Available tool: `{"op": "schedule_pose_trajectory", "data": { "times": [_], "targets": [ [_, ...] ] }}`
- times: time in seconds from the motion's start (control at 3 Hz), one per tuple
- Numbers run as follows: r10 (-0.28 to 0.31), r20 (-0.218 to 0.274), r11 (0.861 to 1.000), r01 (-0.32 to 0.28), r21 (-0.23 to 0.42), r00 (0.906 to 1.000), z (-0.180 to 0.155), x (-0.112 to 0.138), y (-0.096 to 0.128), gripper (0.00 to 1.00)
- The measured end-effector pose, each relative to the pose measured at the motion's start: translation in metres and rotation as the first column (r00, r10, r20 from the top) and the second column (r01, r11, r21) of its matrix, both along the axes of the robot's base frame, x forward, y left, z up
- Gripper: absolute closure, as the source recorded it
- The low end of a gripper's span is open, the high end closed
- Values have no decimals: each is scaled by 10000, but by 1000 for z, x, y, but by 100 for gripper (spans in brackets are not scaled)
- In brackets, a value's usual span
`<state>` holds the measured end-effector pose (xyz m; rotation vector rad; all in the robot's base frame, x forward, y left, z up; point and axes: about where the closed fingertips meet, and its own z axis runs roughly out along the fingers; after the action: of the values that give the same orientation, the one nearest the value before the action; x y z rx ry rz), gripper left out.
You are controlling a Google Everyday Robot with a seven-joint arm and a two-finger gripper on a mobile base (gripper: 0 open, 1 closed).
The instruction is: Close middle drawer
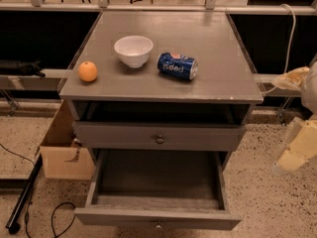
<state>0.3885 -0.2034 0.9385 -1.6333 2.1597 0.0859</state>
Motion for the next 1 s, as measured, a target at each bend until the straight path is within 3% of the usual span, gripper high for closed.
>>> {"op": "schedule_pose_trajectory", "data": {
  "times": [0.33,0.67,1.0],
  "targets": [
    [4,54,10000,-4,-2,10000,-1,-2,1,0],
    [56,779,10000,-60,51,9969,-1,-16,17,0],
    [-322,843,9969,260,741,9959,-39,-44,28,0]
  ]
}}
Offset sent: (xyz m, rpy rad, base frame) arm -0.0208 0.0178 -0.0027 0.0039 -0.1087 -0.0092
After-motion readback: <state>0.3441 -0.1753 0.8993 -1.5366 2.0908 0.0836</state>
